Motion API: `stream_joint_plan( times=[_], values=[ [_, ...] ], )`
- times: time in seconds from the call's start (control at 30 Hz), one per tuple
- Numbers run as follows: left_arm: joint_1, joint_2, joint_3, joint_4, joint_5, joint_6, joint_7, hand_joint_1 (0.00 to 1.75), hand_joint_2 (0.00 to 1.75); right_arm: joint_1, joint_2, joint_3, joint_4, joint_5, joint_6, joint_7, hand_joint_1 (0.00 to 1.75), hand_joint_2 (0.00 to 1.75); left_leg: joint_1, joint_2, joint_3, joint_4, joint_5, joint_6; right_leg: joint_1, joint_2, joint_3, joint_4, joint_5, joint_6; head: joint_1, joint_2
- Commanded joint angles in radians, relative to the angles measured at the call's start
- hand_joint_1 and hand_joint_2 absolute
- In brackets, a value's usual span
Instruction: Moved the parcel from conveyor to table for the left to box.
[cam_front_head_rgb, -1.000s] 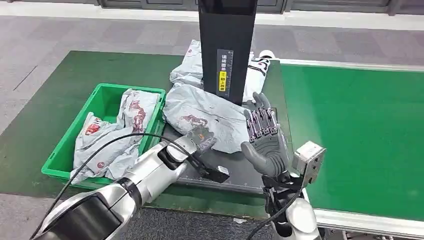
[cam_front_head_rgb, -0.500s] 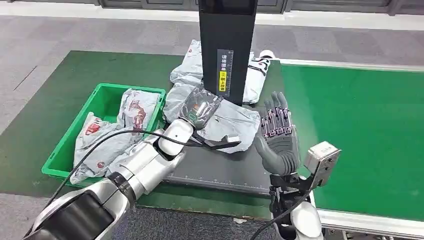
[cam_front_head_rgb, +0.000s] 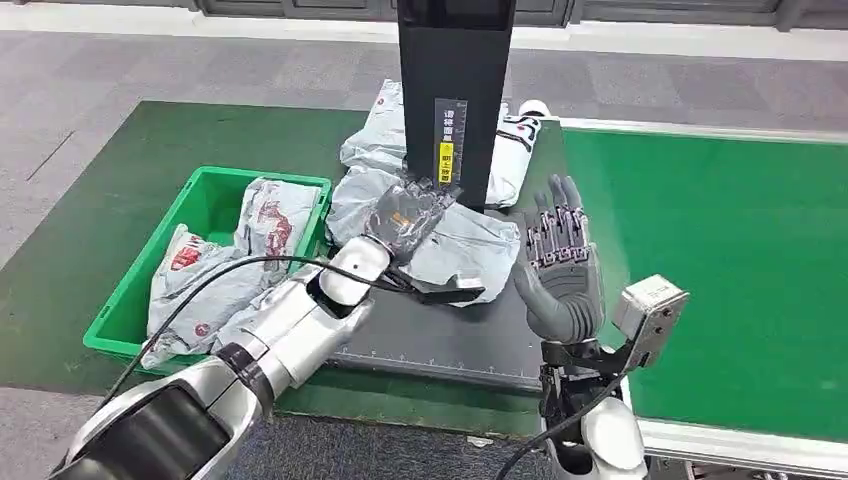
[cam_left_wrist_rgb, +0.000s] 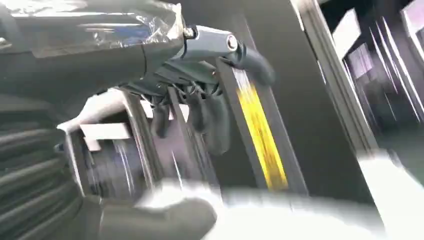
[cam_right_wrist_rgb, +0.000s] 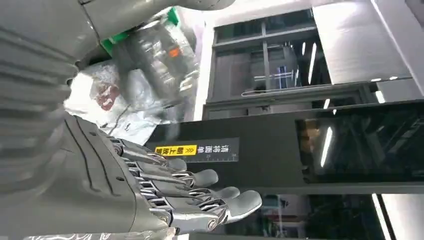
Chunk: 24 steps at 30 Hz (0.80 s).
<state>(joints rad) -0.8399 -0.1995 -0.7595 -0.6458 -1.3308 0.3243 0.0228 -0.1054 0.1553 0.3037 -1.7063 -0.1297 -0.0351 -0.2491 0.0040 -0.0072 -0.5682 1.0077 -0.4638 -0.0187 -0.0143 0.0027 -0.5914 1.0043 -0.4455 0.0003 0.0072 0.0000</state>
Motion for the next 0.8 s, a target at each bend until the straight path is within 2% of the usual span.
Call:
stream_joint_plan(
  times=[0.03, 0.8],
  values=[
    [-0.075, -0.06, 0.009, 0.266, 0.144, -0.261, -0.1, 0.0, 1.75, -0.038, -0.027, -0.024, 0.082, -0.025, 0.042, -0.017, 0.0, 1.75, 0.001, 0.002, 0.001, -0.001, 0.001, 0.0, 0.001, 0.001, 0.001, -0.002, 0.001, 0.0, 0.0, 0.0],
    [-0.075, -0.06, 0.009, 0.266, 0.144, -0.261, -0.1, 0.0, 1.75, -0.038, -0.027, -0.024, 0.082, -0.025, 0.042, -0.017, 0.0, 1.75, 0.001, 0.001, 0.0, 0.0, 0.0, 0.0, 0.001, 0.0, 0.0, -0.001, 0.001, 0.0, 0.0, 0.0]
  ],
)
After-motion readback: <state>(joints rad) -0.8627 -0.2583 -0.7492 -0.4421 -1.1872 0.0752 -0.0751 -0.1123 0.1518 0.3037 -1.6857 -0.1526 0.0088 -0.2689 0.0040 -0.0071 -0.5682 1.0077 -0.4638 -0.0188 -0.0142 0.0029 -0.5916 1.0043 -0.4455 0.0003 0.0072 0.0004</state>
